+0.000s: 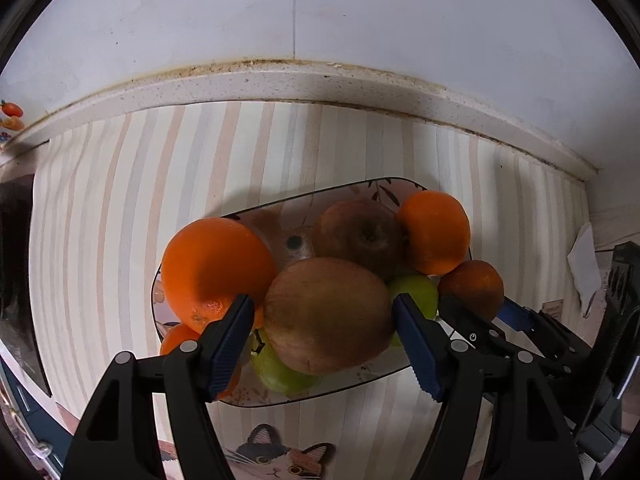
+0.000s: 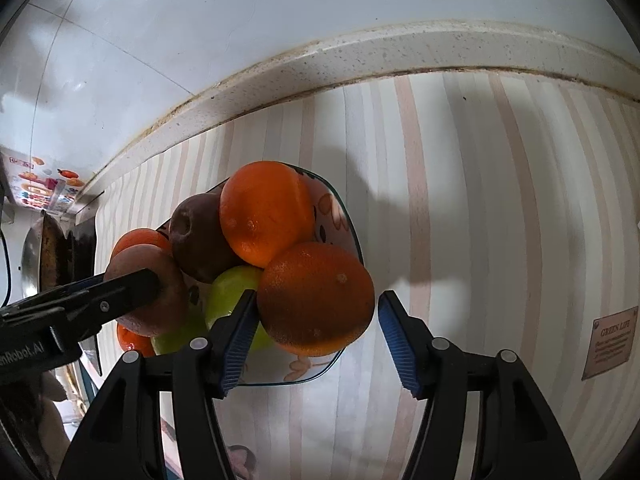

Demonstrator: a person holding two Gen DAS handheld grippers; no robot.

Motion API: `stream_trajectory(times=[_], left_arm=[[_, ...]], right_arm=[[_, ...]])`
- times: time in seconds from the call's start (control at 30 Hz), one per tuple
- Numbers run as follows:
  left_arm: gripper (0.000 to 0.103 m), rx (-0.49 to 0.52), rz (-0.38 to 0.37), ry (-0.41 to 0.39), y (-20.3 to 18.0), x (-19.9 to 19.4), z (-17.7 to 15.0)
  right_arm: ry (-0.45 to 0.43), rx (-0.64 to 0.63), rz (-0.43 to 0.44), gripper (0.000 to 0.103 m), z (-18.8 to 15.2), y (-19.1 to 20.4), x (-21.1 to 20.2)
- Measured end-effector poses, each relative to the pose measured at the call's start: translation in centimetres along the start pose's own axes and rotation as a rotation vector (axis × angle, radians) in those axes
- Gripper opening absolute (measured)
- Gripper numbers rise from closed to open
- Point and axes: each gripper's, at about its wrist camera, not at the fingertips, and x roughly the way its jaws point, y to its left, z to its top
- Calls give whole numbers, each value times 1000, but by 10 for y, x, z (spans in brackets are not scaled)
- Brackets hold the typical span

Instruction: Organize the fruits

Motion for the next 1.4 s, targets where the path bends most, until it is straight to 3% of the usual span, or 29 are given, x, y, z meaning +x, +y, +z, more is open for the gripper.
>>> stream_trajectory(times=[0.1,0.23,0.5,0.6,0.67,0.8,0.97,1.13,1.4], left_arm=[[70,3,7,13,-2,2,0],[70,-28,-5,8,0,-2,0],[73,-67,-14,4,2,-5,-5],[85,-72,-8,-27,3,-15,-10],[86,-78,-7,-57,4,-25,-15],[90,-112,17,-127,10,-41,-37],[91,-160,59,-133,19,-38,-71],[91,-171,124,-220,23,-66,-116],[91,-182,103,-319,14,-125,-168]], right_arm=[[5,1,16,68,-2,2,-1],[-4,-1,26,89,-4,3,-6],[-26,-5,29,91,-6,4,-21],[-45,-9,22,94,-8,5,-32],[-64,-31,-11,95,-11,8,-43],[-98,-94,-71,96,-20,17,-63],[-71,-117,-104,97,-34,16,-66],[-134,-184,-141,97,-60,25,-102],[-248,-296,-150,97,-104,50,-178]])
